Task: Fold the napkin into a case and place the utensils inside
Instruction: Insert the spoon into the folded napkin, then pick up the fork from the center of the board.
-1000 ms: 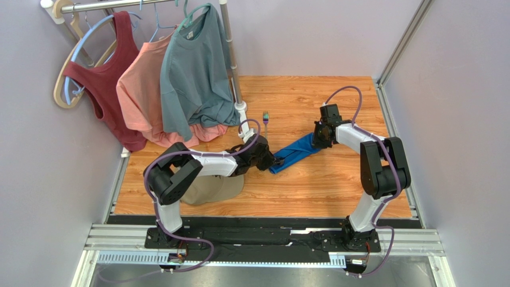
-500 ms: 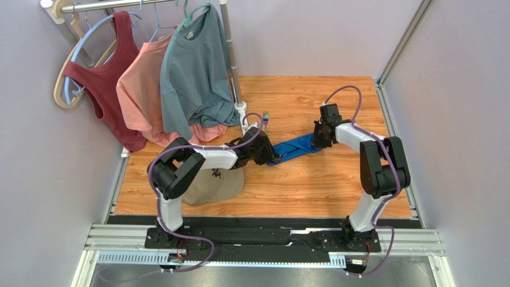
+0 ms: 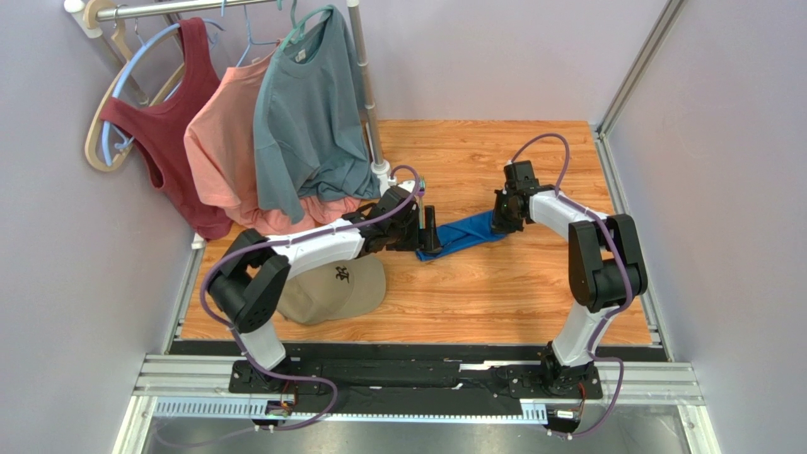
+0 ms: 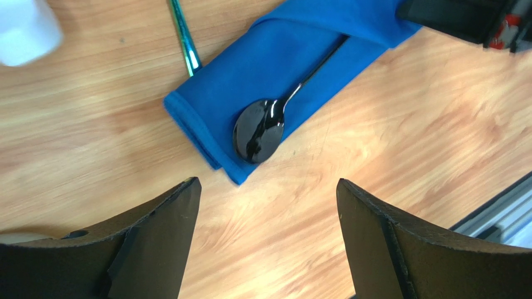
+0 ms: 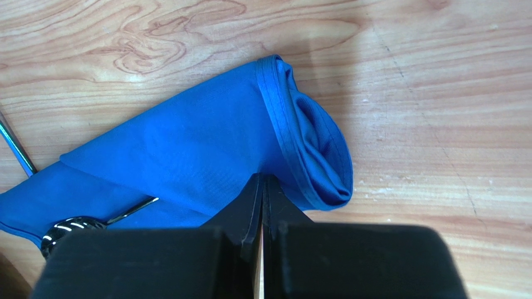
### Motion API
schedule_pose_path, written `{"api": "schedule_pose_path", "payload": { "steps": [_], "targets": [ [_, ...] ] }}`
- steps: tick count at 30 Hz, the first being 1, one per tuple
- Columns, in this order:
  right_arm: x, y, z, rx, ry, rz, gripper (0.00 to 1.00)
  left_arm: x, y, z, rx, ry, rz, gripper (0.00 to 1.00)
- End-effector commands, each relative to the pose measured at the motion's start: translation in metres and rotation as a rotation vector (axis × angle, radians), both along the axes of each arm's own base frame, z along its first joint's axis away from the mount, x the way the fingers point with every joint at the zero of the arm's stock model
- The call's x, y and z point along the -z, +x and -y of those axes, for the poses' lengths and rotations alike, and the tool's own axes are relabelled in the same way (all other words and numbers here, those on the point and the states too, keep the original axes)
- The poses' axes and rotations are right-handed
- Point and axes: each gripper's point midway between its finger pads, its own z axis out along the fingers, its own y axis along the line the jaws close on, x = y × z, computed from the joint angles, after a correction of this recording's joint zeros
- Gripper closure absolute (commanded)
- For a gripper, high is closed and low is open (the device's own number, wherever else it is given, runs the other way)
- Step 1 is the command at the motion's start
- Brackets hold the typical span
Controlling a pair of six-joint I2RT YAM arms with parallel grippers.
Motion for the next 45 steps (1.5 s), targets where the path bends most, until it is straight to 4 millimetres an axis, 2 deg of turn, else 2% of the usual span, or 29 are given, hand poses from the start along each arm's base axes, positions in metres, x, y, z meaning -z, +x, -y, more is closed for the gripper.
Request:
{"api": "schedule_pose_path", "payload": {
  "steps": [1, 3, 6, 7, 8, 9, 10, 11, 12, 13, 14, 15, 16, 17, 19, 20, 21, 22, 23, 24, 25, 28, 32, 38, 39, 41, 42, 43, 45],
  "targets": [
    [-0.037, 0.007, 0.004, 0.008, -0.021, 0.059, 1.00, -0.042, 0.001, -0.023, 0.119, 0.118, 0.111, 0.13],
    [-0.047, 0.008, 0.005, 0.023, -0.022, 0.081, 0.97, -0.054, 0.012, -0.029, 0.130, 0.103, 0.149, 0.16],
    [-0.069, 0.012, -0.004, 0.015, -0.004, 0.133, 0.84, -0.069, 0.031, -0.051, 0.074, 0.090, 0.187, 0.19],
    [-0.080, 0.017, -0.009, 0.005, -0.004, 0.160, 0.73, -0.076, 0.035, -0.057, 0.048, 0.075, 0.207, 0.19],
    [-0.084, 0.021, -0.013, -0.003, -0.008, 0.172, 0.68, -0.099, 0.039, -0.058, 0.033, 0.019, 0.275, 0.19],
    [-0.088, 0.022, -0.024, -0.036, -0.007, 0.181, 0.64, -0.098, 0.040, -0.066, 0.015, 0.010, 0.283, 0.20],
    [-0.101, 0.032, -0.028, -0.039, -0.028, 0.219, 0.57, -0.106, 0.041, -0.071, -0.009, -0.004, 0.302, 0.20],
    [-0.104, 0.036, -0.035, -0.055, -0.031, 0.229, 0.54, -0.121, 0.037, -0.076, -0.022, -0.024, 0.335, 0.20],
    [-0.101, 0.039, -0.051, -0.096, -0.030, 0.227, 0.50, -0.123, 0.034, -0.080, -0.030, -0.027, 0.340, 0.20],
    [-0.112, 0.050, -0.064, -0.125, -0.025, 0.260, 0.44, -0.129, 0.031, -0.083, -0.037, -0.033, 0.348, 0.20],
    [-0.116, 0.053, -0.083, -0.165, -0.022, 0.271, 0.42, -0.142, 0.026, -0.087, -0.041, -0.054, 0.374, 0.20],
    [-0.098, 0.059, -0.092, -0.183, -0.043, 0.234, 0.39, -0.143, 0.022, -0.090, -0.040, -0.056, 0.375, 0.20],
    [-0.094, 0.060, -0.100, -0.207, -0.058, 0.212, 0.39, -0.144, 0.016, -0.093, -0.035, -0.061, 0.364, 0.20],
    [-0.112, 0.071, -0.121, -0.233, -0.052, 0.259, 0.39, -0.154, 0.009, -0.096, -0.034, -0.081, 0.382, 0.20],
    [-0.090, 0.080, -0.134, -0.246, -0.093, 0.220, 0.37, -0.152, -0.003, -0.102, -0.028, -0.083, 0.357, 0.20],
    [-0.096, 0.087, -0.148, -0.256, -0.090, 0.244, 0.37, -0.159, -0.009, -0.106, -0.031, -0.094, 0.369, 0.20],
    [-0.093, 0.091, -0.152, -0.249, -0.109, 0.250, 0.36, -0.158, -0.014, -0.109, -0.030, -0.096, 0.362, 0.20],
    [-0.075, 0.092, -0.155, -0.252, -0.132, 0.213, 0.36, -0.157, -0.020, -0.111, -0.025, -0.105, 0.348, 0.20],
    [-0.072, 0.093, -0.162, -0.260, -0.143, 0.214, 0.36, -0.165, -0.027, -0.113, -0.021, -0.127, 0.366, 0.20],
    [-0.076, 0.099, -0.165, -0.252, -0.155, 0.233, 0.36, -0.162, -0.033, -0.114, -0.014, -0.134, 0.360, 0.20],
    [-0.063, 0.100, -0.167, -0.259, -0.166, 0.214, 0.36, -0.163, -0.038, -0.115, -0.012, -0.146, 0.353, 0.20],
    [-0.052, 0.100, -0.180, -0.278, -0.171, 0.217, 0.37, -0.166, -0.050, -0.122, -0.016, -0.173, 0.358, 0.20],
    [-0.025, 0.093, -0.185, -0.288, -0.190, 0.174, 0.44, -0.179, -0.061, -0.129, -0.018, -0.190, 0.393, 0.20],
    [0.002, 0.088, -0.189, -0.302, -0.205, 0.151, 0.61, -0.190, -0.065, -0.138, -0.028, -0.186, 0.435, 0.20],
    [0.012, 0.088, -0.187, -0.300, -0.215, 0.133, 0.64, -0.191, -0.066, -0.138, -0.029, -0.186, 0.437, 0.20],
    [0.019, 0.089, -0.188, -0.309, -0.230, 0.119, 0.66, -0.193, -0.068, -0.139, -0.029, -0.187, 0.439, 0.20],
    [0.022, 0.091, -0.187, -0.306, -0.240, 0.116, 0.71, -0.194, -0.068, -0.139, -0.028, -0.188, 0.439, 0.20],
    [0.034, 0.087, -0.184, -0.311, -0.262, 0.083, 0.74, -0.195, -0.069, -0.140, -0.028, -0.190, 0.441, 0.20],
    [0.037, 0.088, -0.185, -0.323, -0.268, 0.075, 0.85, -0.197, -0.070, -0.143, -0.033, -0.183, 0.442, 0.20]
  ]
}}
